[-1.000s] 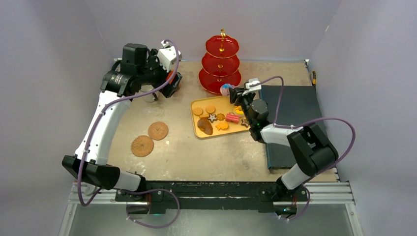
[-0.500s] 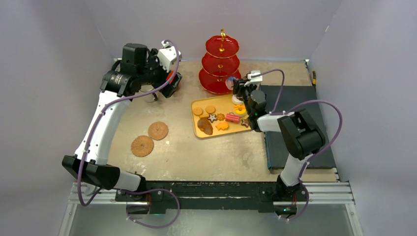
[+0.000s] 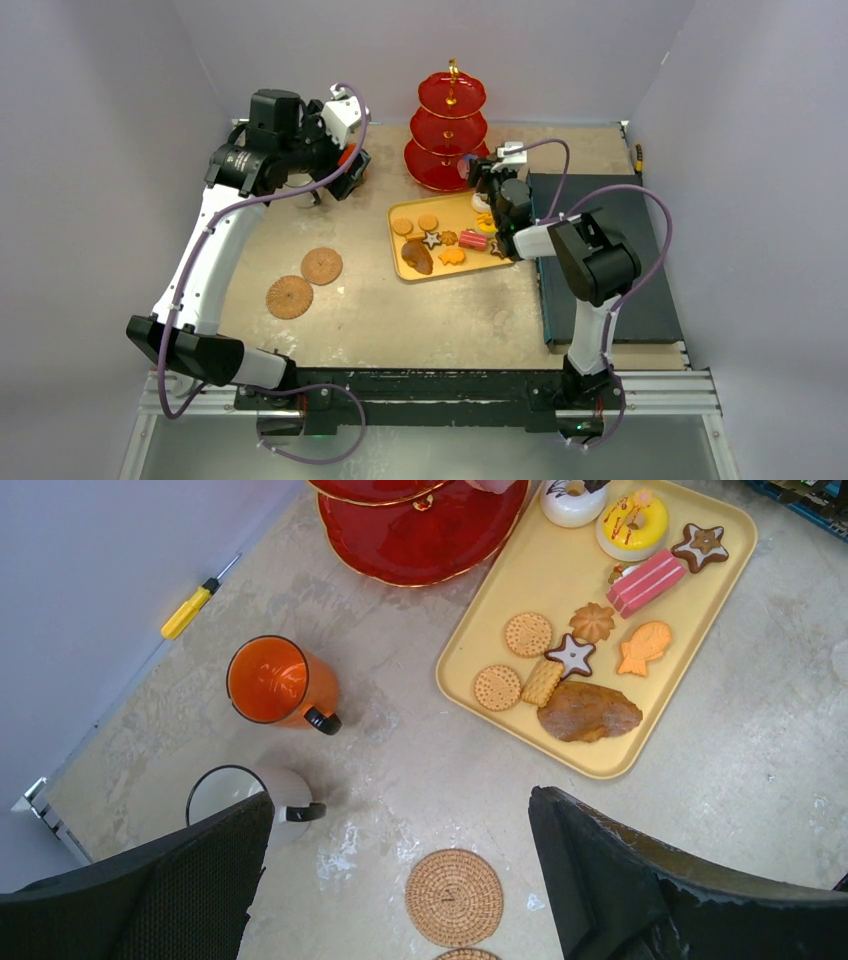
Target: Serve the afternoon tea
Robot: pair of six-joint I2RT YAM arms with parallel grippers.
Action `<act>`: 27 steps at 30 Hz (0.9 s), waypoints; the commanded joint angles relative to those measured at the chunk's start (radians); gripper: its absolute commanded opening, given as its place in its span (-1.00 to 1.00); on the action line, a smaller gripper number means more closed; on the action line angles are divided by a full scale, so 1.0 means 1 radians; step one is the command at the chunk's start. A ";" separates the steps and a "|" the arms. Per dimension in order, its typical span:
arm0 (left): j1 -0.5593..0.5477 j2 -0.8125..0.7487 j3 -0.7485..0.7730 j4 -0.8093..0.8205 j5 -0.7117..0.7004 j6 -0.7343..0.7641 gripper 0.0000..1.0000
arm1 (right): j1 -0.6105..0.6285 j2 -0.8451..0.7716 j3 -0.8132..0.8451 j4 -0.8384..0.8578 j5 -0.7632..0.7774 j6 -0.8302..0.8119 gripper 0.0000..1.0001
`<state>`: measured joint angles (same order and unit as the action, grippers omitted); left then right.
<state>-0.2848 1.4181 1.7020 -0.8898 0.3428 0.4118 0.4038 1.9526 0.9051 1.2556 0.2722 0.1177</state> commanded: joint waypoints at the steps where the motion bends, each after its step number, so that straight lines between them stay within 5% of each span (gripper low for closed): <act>1: -0.002 -0.006 -0.008 0.030 0.019 0.009 0.98 | -0.003 -0.010 0.033 0.089 0.029 -0.001 0.29; 27: -0.003 -0.038 0.007 0.005 0.038 0.018 0.98 | -0.003 -0.337 -0.320 0.053 0.034 0.026 0.43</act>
<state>-0.2848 1.4136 1.7012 -0.8928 0.3603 0.4126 0.4038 1.6474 0.6014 1.2823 0.3054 0.1303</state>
